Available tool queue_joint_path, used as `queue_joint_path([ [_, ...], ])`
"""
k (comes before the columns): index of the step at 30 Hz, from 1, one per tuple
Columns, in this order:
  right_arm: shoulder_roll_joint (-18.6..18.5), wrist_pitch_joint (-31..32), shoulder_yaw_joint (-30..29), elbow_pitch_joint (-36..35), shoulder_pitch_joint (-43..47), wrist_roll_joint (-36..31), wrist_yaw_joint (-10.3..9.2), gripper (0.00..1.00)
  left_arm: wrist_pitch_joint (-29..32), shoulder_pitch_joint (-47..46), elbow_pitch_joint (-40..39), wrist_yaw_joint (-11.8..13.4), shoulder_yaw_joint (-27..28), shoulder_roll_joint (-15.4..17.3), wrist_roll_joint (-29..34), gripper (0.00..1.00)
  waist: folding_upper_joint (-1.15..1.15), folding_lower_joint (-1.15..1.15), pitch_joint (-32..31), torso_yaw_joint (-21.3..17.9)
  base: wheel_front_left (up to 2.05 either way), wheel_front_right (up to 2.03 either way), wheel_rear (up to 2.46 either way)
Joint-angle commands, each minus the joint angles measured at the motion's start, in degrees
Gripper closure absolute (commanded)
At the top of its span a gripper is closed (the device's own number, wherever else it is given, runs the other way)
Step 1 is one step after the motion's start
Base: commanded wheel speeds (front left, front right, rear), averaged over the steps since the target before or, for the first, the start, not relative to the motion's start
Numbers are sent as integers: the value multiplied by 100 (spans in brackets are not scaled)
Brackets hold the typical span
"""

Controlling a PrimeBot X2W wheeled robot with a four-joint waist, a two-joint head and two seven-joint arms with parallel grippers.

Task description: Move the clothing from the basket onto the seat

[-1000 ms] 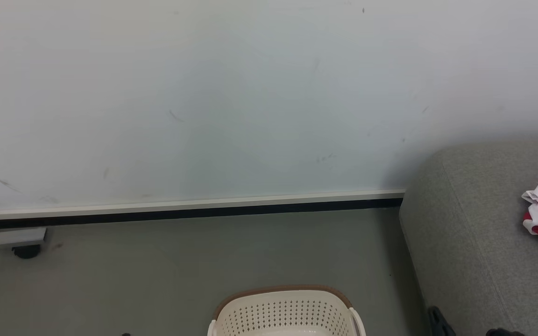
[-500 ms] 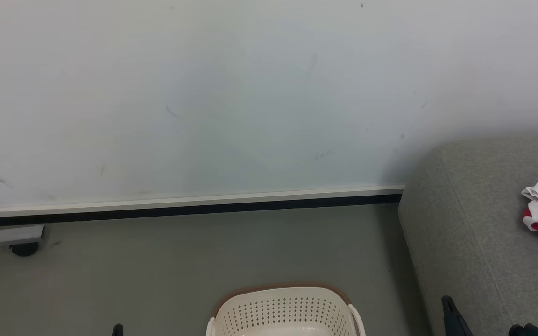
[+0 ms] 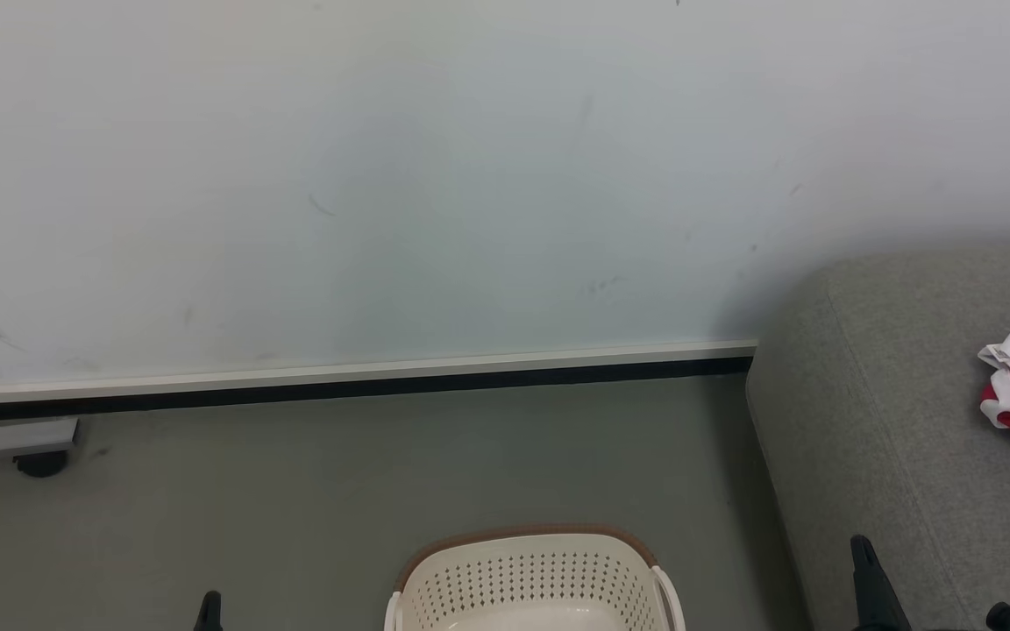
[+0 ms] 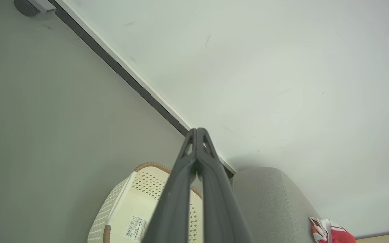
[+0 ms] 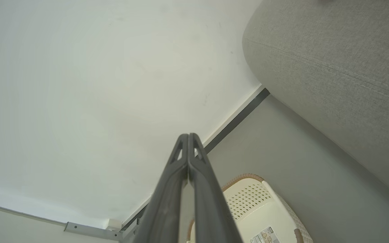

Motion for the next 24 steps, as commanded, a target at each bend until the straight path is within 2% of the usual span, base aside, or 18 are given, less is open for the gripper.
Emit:
queue_joint_path([
  [1,-57,21,-30,-44,-125,267,0,100,60,-173,-33,-37,45,12,-231,100,0,-1,9,-4,0,0,0],
  [24,-205,11,-113,13,-332,2021,1,100,489,-458,72,-122,223,-11,-1608,100,0,-1,117,-46,0,0,0],
])
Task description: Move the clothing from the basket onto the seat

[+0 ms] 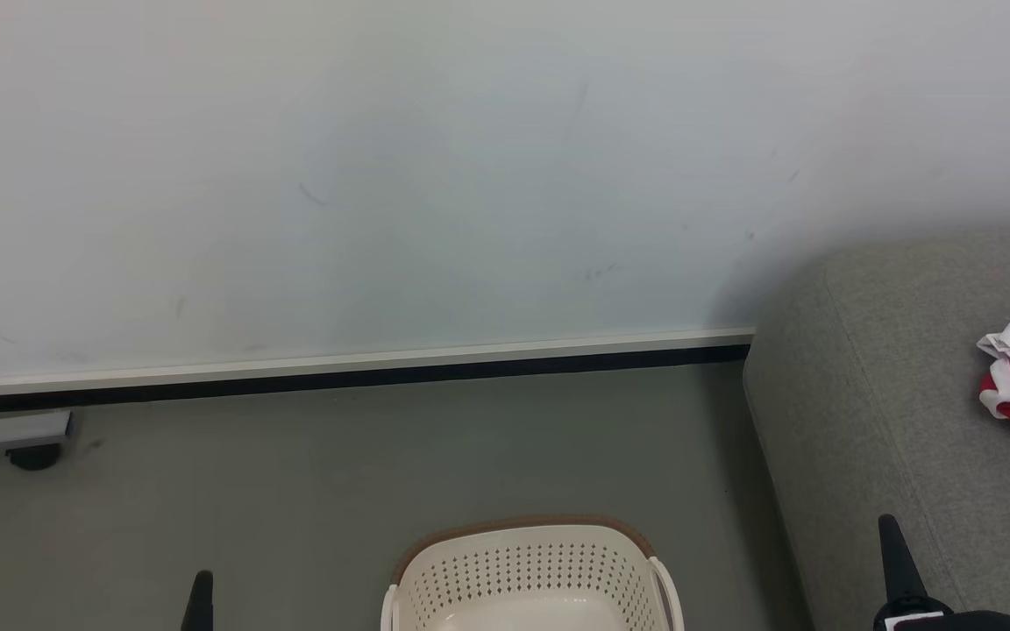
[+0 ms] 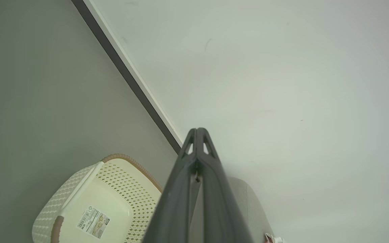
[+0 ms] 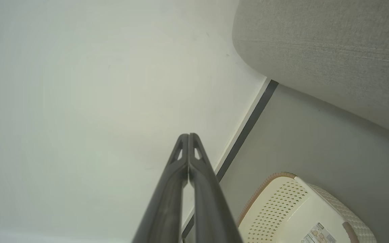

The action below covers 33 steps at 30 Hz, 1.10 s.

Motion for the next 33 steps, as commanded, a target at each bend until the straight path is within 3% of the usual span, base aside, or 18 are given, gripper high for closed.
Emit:
queue_joint_path([
  [1,-58,10,-19,-45,-106,161,2,100,54,-160,-23,-30,29,6,-164,100,-1,-1,6,-3,0,0,0],
  [33,-294,-91,-15,12,-340,2196,2,100,522,-460,111,-127,231,-21,-1683,100,-1,-1,162,-62,0,0,0],
])
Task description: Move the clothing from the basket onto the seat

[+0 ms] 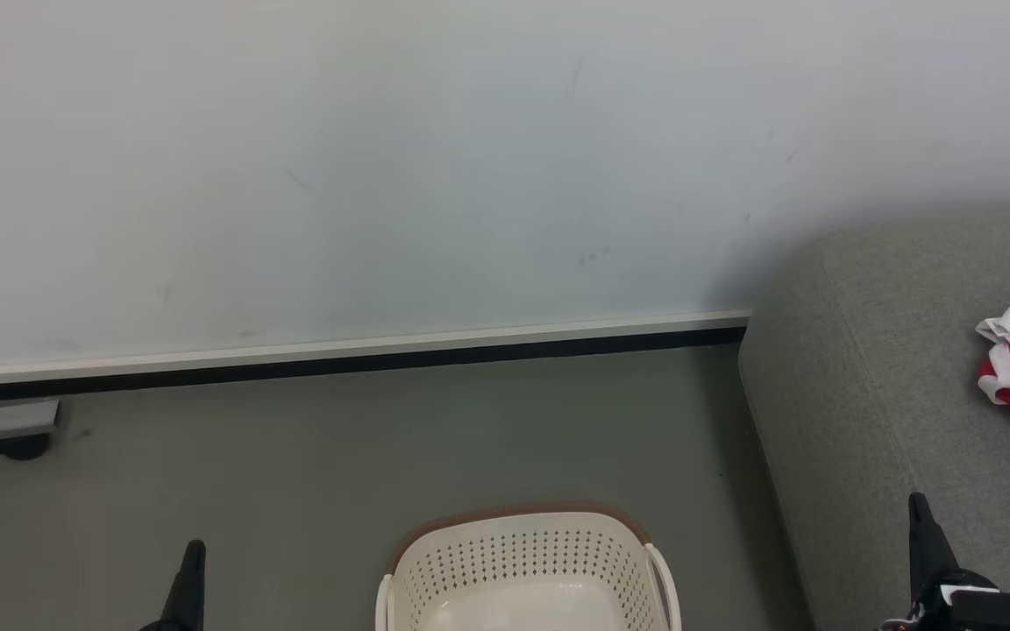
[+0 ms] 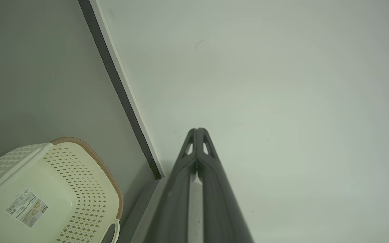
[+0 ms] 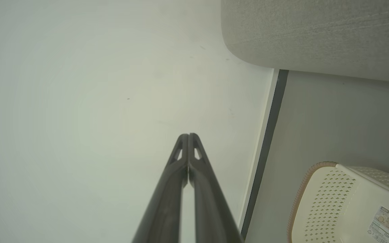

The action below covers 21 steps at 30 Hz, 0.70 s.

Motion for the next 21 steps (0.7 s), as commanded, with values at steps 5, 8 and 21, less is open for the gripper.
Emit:
queue_joint_path([
  [5,-87,-40,10,-6,-119,385,2,100,89,-128,34,-44,52,-5,-296,100,-1,0,27,-10,0,0,0],
  [8,-103,-51,14,-3,-113,493,2,100,108,-153,40,-52,63,-7,-354,100,-1,0,36,-14,0,0,0],
  [21,-202,-100,49,6,-205,1147,2,100,256,-232,79,-72,128,-16,-839,100,-1,0,98,-37,0,0,0],
])
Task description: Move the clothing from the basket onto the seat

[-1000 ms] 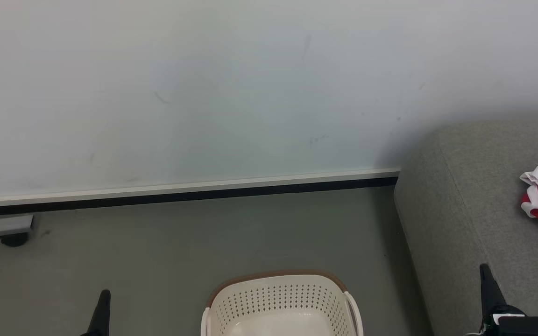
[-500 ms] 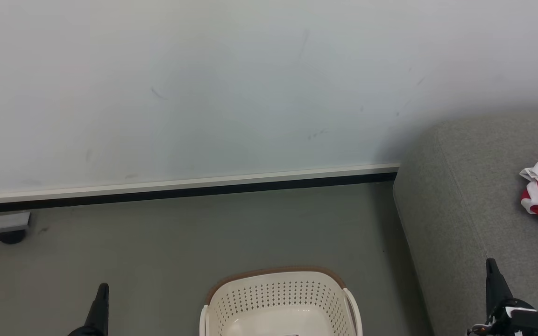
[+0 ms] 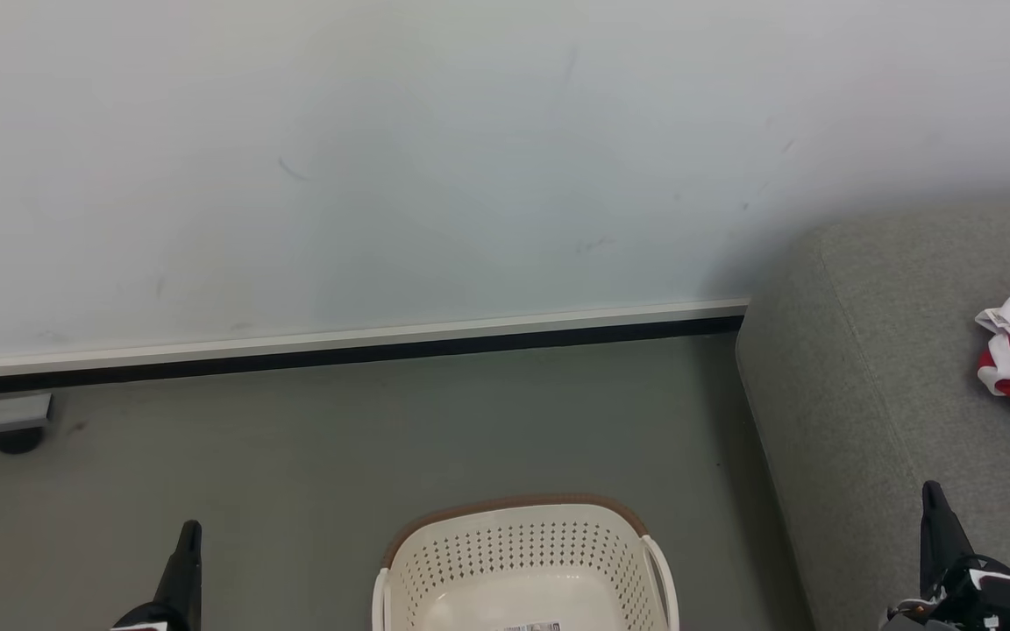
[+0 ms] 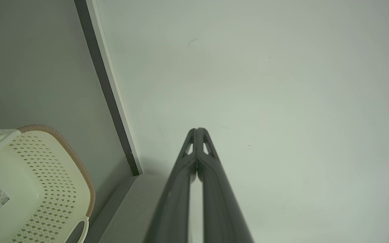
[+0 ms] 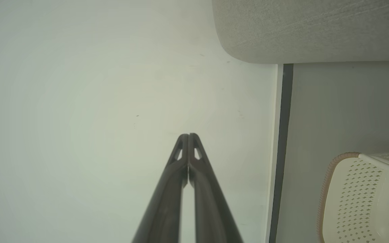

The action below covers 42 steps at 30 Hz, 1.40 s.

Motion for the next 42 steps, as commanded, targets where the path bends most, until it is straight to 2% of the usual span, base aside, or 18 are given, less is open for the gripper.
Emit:
queue_joint_path([
  [1,-59,-16,16,3,-81,165,2,100,36,-43,27,-24,44,-6,-132,100,0,0,9,-3,0,0,0],
  [42,-222,-192,207,-61,-59,420,2,100,62,-61,26,-31,47,-8,-208,100,0,0,23,-8,0,0,0],
])
